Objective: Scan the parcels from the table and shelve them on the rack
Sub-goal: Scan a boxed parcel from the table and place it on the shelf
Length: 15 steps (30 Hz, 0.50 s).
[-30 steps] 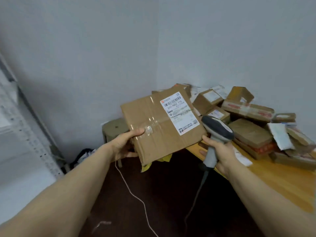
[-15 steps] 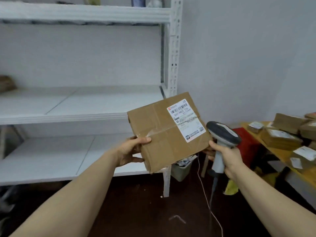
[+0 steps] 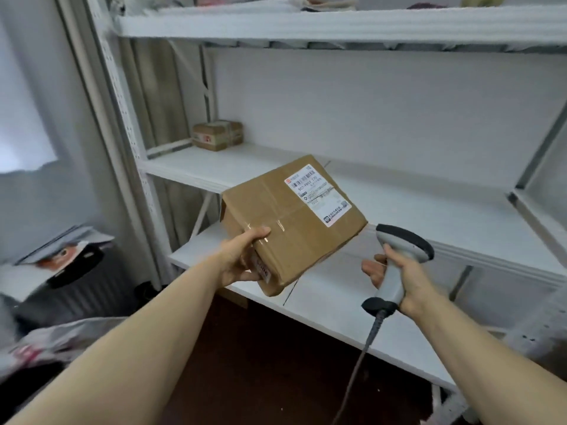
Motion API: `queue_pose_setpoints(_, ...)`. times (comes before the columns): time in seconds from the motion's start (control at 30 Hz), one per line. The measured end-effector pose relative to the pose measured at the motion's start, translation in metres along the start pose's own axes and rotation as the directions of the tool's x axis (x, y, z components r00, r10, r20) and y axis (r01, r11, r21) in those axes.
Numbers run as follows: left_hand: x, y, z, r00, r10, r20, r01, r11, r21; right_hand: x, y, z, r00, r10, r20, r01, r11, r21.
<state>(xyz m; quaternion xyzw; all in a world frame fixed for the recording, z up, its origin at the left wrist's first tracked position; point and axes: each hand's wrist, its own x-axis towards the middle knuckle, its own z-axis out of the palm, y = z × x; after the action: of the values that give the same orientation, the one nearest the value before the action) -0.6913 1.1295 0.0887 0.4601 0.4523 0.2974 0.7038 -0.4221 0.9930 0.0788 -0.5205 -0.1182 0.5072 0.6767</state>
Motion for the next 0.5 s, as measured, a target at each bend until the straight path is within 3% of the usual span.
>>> queue_pose_setpoints(0.17,0.059,0.038,-0.054,0.990,-0.014,-0.137,-0.002,0.993,-0.115,0.078,-0.001,0.099,0.992,0.035,0.121,-0.031,0.999,-0.037)
queue_pose_setpoints(0.5,0.230,0.149,-0.120,0.959,-0.068,-0.276,0.025,0.988,-0.154,0.259,-0.002,0.261,0.941,0.105,0.321,-0.058,0.987,-0.151)
